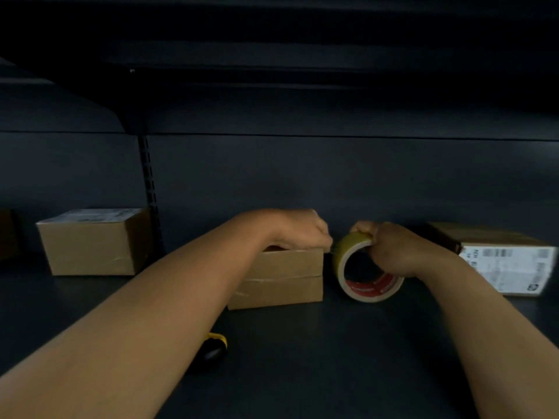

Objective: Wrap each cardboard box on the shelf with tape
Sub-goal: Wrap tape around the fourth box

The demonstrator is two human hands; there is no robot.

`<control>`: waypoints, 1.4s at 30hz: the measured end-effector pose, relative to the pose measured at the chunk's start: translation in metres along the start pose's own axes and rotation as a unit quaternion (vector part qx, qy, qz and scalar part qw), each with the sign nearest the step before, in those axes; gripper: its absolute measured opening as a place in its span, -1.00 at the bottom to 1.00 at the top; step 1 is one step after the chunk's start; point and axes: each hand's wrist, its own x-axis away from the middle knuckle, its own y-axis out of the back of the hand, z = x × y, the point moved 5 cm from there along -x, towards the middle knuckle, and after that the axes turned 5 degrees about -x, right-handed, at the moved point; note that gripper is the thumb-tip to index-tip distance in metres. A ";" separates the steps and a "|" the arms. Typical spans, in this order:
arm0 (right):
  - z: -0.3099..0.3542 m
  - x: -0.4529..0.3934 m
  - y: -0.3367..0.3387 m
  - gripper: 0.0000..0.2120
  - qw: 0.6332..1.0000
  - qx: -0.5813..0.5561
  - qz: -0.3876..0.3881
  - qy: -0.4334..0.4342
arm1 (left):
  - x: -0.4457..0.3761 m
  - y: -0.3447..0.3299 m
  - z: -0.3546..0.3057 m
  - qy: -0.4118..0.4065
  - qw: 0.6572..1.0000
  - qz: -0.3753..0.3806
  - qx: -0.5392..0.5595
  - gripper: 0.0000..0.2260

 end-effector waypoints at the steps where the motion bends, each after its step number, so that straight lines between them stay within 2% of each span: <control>1: 0.001 0.001 0.000 -0.68 1.000 0.002 -0.005 0.003 | -0.002 -0.002 -0.001 -0.009 0.999 -0.001 0.041 -0.82; 2: 0.001 0.001 0.001 -0.68 1.000 0.003 -0.010 0.005 | -0.002 -0.003 0.000 -0.017 0.997 -0.004 0.080 -0.87; 4: 0.002 0.000 0.001 -0.71 1.000 0.001 -0.013 0.004 | -0.002 -0.003 0.002 -0.027 0.991 -0.011 0.127 -0.83; 8: 0.000 -0.001 0.001 -0.78 0.999 -0.028 0.004 -0.019 | -0.002 -0.001 0.008 -0.040 0.988 -0.015 0.148 -0.72; 10: -0.002 0.002 0.004 -0.64 0.998 -0.034 0.022 -0.041 | -0.003 -0.003 0.010 -0.050 0.985 -0.006 0.165 -0.74; 13: 0.004 0.014 0.014 -0.27 0.997 0.033 0.032 -0.059 | -0.003 -0.004 0.010 -0.058 0.982 -0.002 0.182 -0.77; 14: 0.010 0.021 0.018 -0.22 0.997 0.041 0.027 -0.057 | -0.002 -0.003 0.010 -0.060 0.980 -0.003 0.191 -0.75; 16: 0.028 0.034 0.023 -0.28 0.999 0.033 0.001 -0.032 | 0.004 -0.002 0.010 -0.071 0.976 0.006 0.205 -0.72; 19: 0.067 0.056 0.017 -0.63 0.997 0.026 -0.030 0.060 | 0.009 0.000 0.010 -0.085 0.971 0.003 0.224 -0.77; 21: 0.095 0.069 0.001 -0.81 0.990 0.020 -0.005 0.137 | 0.010 0.002 0.008 -0.086 0.972 0.000 0.218 -0.82; 23: 0.117 0.079 -0.023 -0.91 0.982 0.026 0.048 0.183 | 0.010 0.001 0.007 -0.091 0.966 0.022 0.241 -0.76; 27: 0.140 0.076 -0.077 -0.67 0.957 0.005 0.152 0.246 | 0.010 0.000 0.008 -0.105 0.960 0.036 0.258 -0.68; 31: 0.147 0.065 -0.110 -0.45 0.947 -0.019 0.205 0.247 | 0.009 0.001 0.009 -0.115 0.961 0.032 0.251 -0.64; 34: 0.154 0.067 -0.122 -0.49 0.936 -0.012 0.230 0.267 | 0.009 0.001 0.011 -0.117 0.962 0.044 0.241 -0.62; 37: 0.154 0.065 -0.123 -0.53 0.938 0.005 0.219 0.268 | 0.008 0.001 0.011 -0.123 0.961 0.041 0.242 -0.62; 42: 0.131 0.058 -0.089 -0.58 0.963 0.010 0.183 0.196 | 0.006 0.001 0.013 -0.139 0.959 0.041 0.243 -0.61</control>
